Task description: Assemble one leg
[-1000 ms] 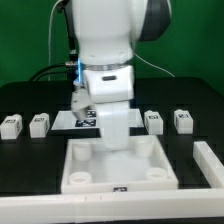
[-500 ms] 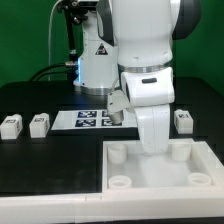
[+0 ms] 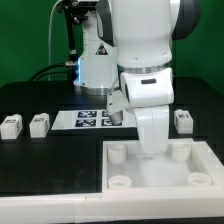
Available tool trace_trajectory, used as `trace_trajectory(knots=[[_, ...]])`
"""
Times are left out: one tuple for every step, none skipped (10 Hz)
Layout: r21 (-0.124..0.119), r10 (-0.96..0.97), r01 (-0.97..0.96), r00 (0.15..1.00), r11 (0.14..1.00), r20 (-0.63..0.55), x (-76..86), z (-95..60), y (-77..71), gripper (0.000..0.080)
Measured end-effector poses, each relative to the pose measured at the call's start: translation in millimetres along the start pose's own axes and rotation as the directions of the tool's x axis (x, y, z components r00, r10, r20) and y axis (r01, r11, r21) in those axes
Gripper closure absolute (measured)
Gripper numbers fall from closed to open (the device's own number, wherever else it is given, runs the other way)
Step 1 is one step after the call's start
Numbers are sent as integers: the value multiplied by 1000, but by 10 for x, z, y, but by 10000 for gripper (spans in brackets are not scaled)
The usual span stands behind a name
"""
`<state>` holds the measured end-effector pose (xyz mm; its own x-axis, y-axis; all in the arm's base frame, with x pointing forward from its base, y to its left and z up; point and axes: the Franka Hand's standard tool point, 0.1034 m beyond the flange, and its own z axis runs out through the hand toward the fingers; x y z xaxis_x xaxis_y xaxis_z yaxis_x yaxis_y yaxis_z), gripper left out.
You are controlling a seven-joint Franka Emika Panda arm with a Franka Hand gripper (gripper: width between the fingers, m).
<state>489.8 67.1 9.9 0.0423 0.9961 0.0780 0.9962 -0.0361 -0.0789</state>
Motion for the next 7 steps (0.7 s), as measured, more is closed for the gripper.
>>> trace_trajectory(knots=[[0,0,0,1000,1000,0,-2,1,0,361],[0,1,-1,1000,1000,0,-3,2,-1,361],[0,1,-1,1000,1000,0,-5,2,-1,200],[1,1,-1,1000,1000,0,-6,3,-1,165],[1,1,-1,1000,1000,0,-7,4,-2,154],[1,2,-2,1000,1000,0,-8,5,-2,154],[1,2,-2,1000,1000,0,-9,6,-2,151]])
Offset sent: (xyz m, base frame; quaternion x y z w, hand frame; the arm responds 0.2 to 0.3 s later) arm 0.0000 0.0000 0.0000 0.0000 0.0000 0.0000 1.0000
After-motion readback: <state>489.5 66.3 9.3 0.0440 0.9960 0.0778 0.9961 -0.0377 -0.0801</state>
